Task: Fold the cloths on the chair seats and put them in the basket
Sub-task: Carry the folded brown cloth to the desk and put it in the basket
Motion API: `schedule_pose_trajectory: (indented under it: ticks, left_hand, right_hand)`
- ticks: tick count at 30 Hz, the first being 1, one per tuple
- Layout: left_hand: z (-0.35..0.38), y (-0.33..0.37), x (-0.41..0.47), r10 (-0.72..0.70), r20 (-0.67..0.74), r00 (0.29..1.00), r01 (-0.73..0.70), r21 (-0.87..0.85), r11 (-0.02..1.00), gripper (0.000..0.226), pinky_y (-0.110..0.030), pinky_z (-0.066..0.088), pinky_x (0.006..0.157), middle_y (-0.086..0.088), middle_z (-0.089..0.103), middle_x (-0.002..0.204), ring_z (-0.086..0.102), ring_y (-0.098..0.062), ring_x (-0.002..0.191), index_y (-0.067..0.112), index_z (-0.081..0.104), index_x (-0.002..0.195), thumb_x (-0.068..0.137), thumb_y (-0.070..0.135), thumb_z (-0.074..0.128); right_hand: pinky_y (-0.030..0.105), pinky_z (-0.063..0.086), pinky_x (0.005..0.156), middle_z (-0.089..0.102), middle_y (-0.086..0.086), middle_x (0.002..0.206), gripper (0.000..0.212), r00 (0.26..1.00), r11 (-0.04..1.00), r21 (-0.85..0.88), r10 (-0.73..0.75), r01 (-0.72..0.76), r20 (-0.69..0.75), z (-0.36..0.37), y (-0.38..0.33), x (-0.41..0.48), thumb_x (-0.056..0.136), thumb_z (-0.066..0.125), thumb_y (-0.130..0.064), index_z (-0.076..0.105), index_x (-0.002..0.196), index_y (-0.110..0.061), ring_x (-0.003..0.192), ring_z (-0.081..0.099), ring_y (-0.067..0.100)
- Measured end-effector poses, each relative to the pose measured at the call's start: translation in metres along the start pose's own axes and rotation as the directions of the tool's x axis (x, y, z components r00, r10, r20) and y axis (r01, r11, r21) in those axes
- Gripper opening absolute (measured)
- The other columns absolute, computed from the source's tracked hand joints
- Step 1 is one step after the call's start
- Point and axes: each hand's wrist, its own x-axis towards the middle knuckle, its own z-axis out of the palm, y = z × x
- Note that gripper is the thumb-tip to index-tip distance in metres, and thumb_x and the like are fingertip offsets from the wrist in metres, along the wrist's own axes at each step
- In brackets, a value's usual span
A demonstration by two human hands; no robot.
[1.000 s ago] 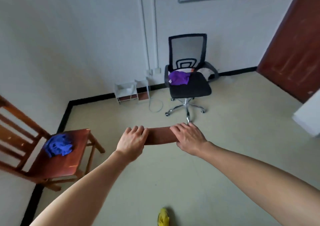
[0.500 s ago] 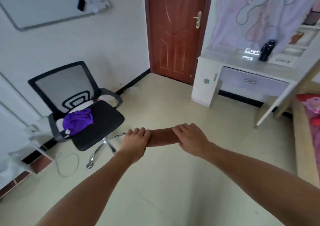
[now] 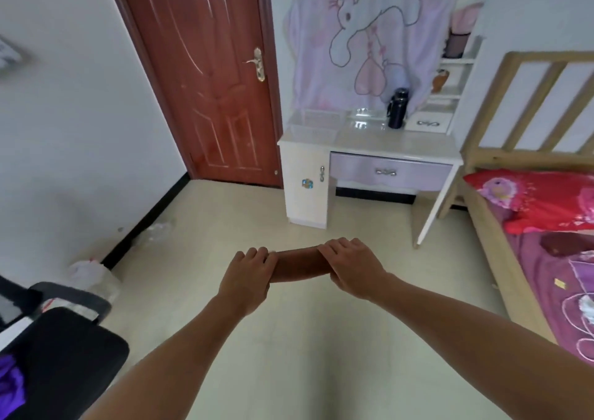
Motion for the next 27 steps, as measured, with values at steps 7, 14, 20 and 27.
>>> schedule_pose_trajectory:
  ticks: [7, 14, 20, 27]
  left_hand:
    - [-0.005, -0.045, 0.153, 0.014, -0.030, 0.999, -0.014, -0.010, 1.000, 0.050, -0.034, 0.039, 0.090, -0.001, 0.054, 0.121, 0.052, -0.023, 0.106, 0.019, 0.041, 0.135, 0.086, 0.026, 0.051]
    - [0.023, -0.113, 0.314, 0.052, -0.060, 0.997, -0.054, -0.017, 0.998, 0.047, -0.034, 0.041, 0.089, -0.003, 0.057, 0.120, 0.054, -0.023, 0.104, 0.018, 0.043, 0.132, 0.087, 0.025, 0.054]
    - [0.022, -0.181, 0.452, 0.097, -0.090, 0.991, -0.099, -0.025, 0.995, 0.045, -0.034, 0.042, 0.088, -0.002, 0.059, 0.118, 0.056, -0.023, 0.101, 0.019, 0.045, 0.130, 0.087, 0.025, 0.055]
    - [0.020, -0.214, 0.591, 0.166, -0.098, 0.981, -0.172, -0.061, 0.983, 0.045, -0.035, 0.042, 0.085, -0.003, 0.060, 0.113, 0.057, -0.024, 0.101, 0.017, 0.047, 0.128, 0.084, 0.023, 0.057]
  right_hand:
    - [0.038, 0.051, 0.077, 0.066, 0.007, 0.108, 0.041, 1.000, 1.000, -0.002, 0.026, -0.026, -0.010, 0.004, 0.099, 0.121, 0.080, 0.063, -0.026, 0.056, 0.119, -0.015, 0.089, 0.063, 0.026]
    - [0.038, 0.049, 0.080, 0.065, 0.006, 0.109, 0.040, 0.998, 0.998, -0.014, 0.058, -0.058, -0.024, 0.040, 0.178, 0.264, 0.082, 0.059, -0.025, 0.056, 0.120, -0.014, 0.092, 0.062, 0.026]
    - [0.037, 0.051, 0.075, 0.067, 0.005, 0.104, 0.039, 0.992, 0.992, -0.002, 0.122, -0.123, -0.042, 0.043, 0.244, 0.386, 0.076, 0.063, -0.023, 0.059, 0.114, -0.015, 0.087, 0.064, 0.025]
    - [0.036, 0.051, 0.071, 0.068, 0.005, 0.100, 0.042, 0.982, 0.982, 0.030, 0.186, -0.185, -0.033, 0.058, 0.329, 0.479, 0.070, 0.068, -0.022, 0.062, 0.111, -0.014, 0.084, 0.064, 0.026]
